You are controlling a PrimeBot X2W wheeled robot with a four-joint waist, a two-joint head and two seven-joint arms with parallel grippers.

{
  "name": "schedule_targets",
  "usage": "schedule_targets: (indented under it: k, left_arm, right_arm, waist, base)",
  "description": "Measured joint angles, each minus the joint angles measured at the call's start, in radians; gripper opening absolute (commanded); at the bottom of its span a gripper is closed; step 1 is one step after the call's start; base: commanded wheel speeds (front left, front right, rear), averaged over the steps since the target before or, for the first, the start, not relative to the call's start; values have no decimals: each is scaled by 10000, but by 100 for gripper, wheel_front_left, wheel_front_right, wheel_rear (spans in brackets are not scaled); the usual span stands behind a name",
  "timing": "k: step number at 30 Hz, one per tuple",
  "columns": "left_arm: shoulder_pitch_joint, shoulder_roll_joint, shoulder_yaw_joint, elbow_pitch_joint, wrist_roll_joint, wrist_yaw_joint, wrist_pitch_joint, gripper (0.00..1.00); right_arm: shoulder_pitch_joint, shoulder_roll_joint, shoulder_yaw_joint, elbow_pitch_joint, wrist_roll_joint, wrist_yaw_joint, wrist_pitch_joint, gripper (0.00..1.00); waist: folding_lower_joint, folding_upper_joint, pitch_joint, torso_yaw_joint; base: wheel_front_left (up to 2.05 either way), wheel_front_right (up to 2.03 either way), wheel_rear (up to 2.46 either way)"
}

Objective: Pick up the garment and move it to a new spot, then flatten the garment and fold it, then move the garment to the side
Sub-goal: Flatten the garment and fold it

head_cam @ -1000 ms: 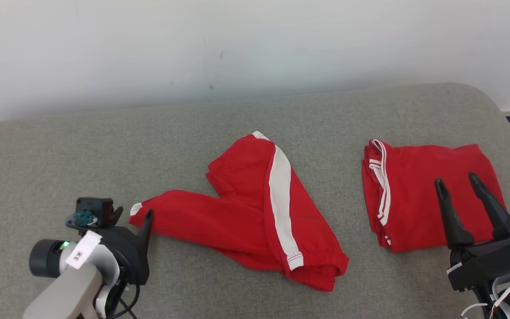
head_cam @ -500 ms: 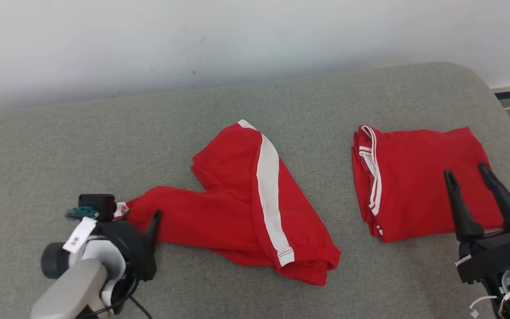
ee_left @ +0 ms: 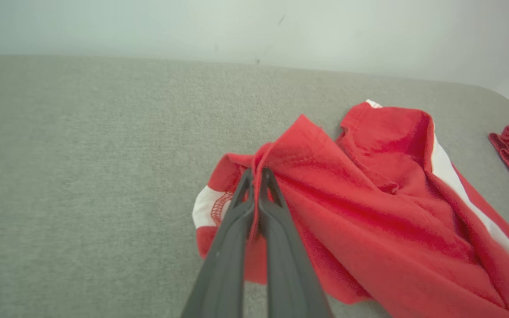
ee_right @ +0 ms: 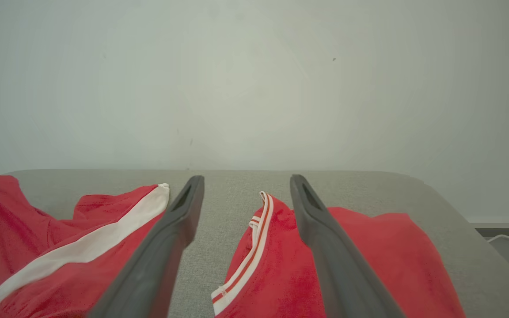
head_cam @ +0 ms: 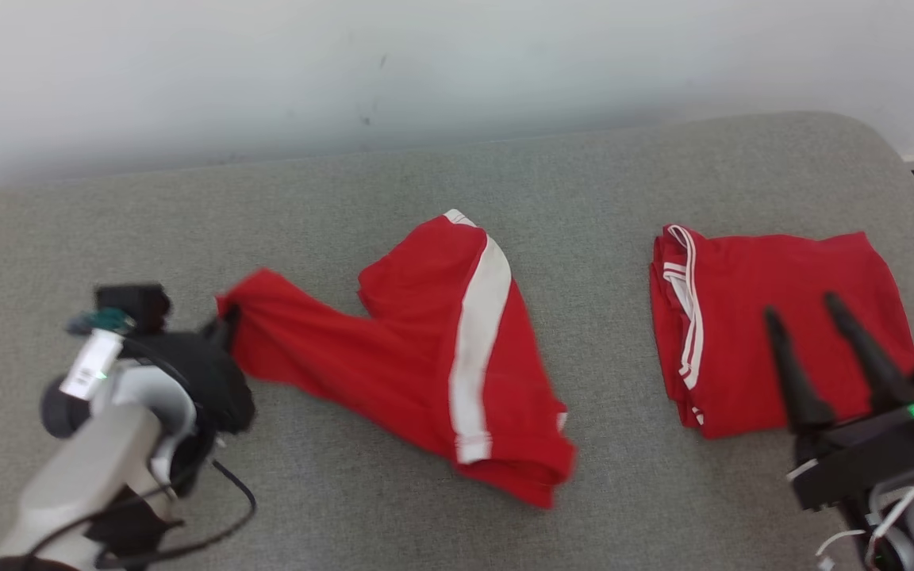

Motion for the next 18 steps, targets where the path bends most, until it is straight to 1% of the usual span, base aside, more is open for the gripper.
schedule_targets:
  k: [3,6,8,11,14,15,18]
  left_arm:
    - [-376,267,397,44,-130,-6,-249,0]
    - [-508,493,669,155,-454,-15,-414,0]
    - [-507,531,694,224,-474,-104,-420,0]
    - [-504,483,673,309,-474,-192,-422,0]
    - [-475,414,625,412,-474,-209,-483,0]
    - [-474,405,616,443,-472,-276,-497,0]
    - [-474,353,593,514,-472,-280,-508,0]
  right_arm:
    - [-158,151,727,-12,77,663,280,100]
    - [-165,428,1563,52,157,880,612,100]
    - [-156,642,2017,90,295,947,796,100]
    - [-148,932,2801,284,303,963,1143,100]
    - [-156,1187,3515,485,301,1035,1413,100]
    - [-157,1296,3722,543,303,1035,1490,100]
    - [-318,1513,4148,729,307,1037,1664,100]
  waist:
    - [0,0,-79,95]
    - [-1,0,-177,149]
    - [-2,-1,-219,165]
    - [-2,0,-229,162]
    - [-2,0,-221,151]
    - [-2,-1,-217,148]
    - [-2,-1,-210,150]
  base:
    - [0,0,0]
    - [0,0,0]
    - [0,0,0]
    - [0,0,0]
    - [0,0,0]
    - [0,0,0]
    - [0,0,0]
